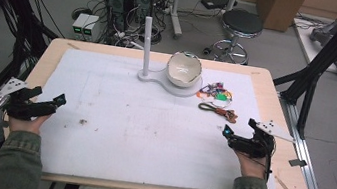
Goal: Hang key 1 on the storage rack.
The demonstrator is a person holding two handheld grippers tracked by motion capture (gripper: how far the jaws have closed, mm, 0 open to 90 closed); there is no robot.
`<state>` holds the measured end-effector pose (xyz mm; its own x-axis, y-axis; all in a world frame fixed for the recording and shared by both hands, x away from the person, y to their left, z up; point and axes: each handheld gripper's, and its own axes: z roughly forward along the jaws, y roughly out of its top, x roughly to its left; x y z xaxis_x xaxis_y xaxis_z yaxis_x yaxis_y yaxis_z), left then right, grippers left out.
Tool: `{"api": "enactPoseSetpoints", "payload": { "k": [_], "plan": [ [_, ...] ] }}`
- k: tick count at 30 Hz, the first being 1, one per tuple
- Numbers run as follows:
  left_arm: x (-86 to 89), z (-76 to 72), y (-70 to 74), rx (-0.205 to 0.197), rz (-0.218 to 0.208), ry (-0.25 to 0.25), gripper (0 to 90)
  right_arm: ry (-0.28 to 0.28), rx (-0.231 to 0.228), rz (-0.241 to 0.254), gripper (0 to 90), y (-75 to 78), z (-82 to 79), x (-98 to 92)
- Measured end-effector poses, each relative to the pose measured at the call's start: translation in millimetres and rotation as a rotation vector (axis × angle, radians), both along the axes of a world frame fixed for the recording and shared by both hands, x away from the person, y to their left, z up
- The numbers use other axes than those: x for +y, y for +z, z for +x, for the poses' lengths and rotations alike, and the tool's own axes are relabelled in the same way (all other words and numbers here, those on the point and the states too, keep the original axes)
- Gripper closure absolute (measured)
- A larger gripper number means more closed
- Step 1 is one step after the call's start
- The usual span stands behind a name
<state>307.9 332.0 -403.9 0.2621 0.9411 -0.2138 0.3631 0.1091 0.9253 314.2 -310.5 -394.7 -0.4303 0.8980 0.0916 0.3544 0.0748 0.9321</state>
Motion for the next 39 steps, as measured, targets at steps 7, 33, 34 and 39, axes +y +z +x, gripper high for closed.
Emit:
{"api": "enactPoseSetpoints", "payload": {
  "k": [7, 33, 34, 39],
  "plan": [
    [-1.1, 0.5, -0.5, 0.01, 0.009, 0.005, 1.7, 0.013, 0.013, 0.014, 0.8, -0.6, 1.3, -0.3],
    [-1.0, 2.1, -3.6, 0.045, 0.029, 0.022, 1.7, 0.03, 0.102, -0.041, 0.8, 0.1, 16.6, 8.9],
    [-1.1, 2.1, -3.6, 0.045, 0.03, 0.022, 1.7, 0.035, 0.113, -0.042, 0.8, -0.1, 18.1, 9.8],
    [-0.9, 2.1, -3.6, 0.045, 0.029, 0.023, 1.7, 0.061, 0.136, -0.07, 0.8, 1.2, 23.8, 12.5]
  ]
}}
